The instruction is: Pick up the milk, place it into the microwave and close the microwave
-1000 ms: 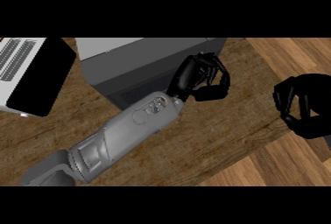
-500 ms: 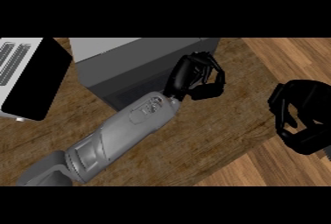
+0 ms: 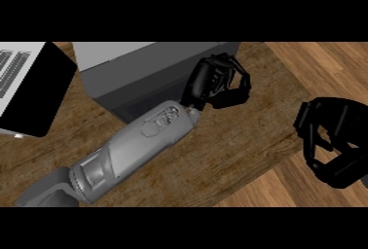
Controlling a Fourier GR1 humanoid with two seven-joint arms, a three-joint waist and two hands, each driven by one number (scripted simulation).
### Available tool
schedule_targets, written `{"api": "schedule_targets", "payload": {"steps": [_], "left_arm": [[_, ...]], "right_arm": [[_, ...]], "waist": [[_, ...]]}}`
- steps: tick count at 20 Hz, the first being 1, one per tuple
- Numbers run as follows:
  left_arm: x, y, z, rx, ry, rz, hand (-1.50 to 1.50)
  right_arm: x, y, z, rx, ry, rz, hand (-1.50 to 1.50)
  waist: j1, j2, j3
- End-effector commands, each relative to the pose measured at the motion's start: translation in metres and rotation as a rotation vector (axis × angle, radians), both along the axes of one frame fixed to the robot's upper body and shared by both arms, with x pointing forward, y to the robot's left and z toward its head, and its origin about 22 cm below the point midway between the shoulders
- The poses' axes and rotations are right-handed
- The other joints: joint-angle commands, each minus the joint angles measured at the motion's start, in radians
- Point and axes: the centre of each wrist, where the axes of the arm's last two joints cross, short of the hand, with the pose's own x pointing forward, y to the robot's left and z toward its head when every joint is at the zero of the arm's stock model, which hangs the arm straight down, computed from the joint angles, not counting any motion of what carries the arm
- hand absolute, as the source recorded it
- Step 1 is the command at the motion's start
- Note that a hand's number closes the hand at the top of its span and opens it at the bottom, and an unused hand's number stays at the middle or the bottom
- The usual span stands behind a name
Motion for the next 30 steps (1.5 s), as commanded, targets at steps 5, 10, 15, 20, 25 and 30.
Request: {"api": "schedule_targets", "payload": {"steps": [5,10,15,20,25,30], "left_arm": [[0.004,-0.005,-0.009,-0.149,0.311,0.105,1.5],[0.01,0.01,-0.002,-0.425,0.415,0.138,1.5],[0.009,0.016,-0.015,-0.479,0.471,0.089,1.5],[0.008,0.027,-0.034,-0.504,0.509,0.048,1.5],[0.008,0.036,-0.047,-0.513,0.518,0.003,1.5],[0.011,0.045,-0.051,-0.512,0.514,-0.042,1.5]], "right_arm": [[-0.015,0.013,-0.014,-0.115,0.085,0.16,1.5],[-0.03,0.025,-0.029,-0.059,0.138,0.188,1.5],[-0.043,0.031,-0.036,-0.022,0.16,0.181,1.5],[-0.059,0.042,-0.041,0.004,0.171,0.18,1.5],[-0.073,0.046,-0.048,0.018,0.191,0.163,1.5],[-0.084,0.054,-0.048,0.044,0.185,0.146,1.5]], "waist": [[0.033,0.051,-0.007],[0.069,0.05,-0.014],[0.091,0.042,-0.012],[0.13,0.028,-0.013],[0.144,0.035,-0.014],[0.168,0.033,-0.014]]}}
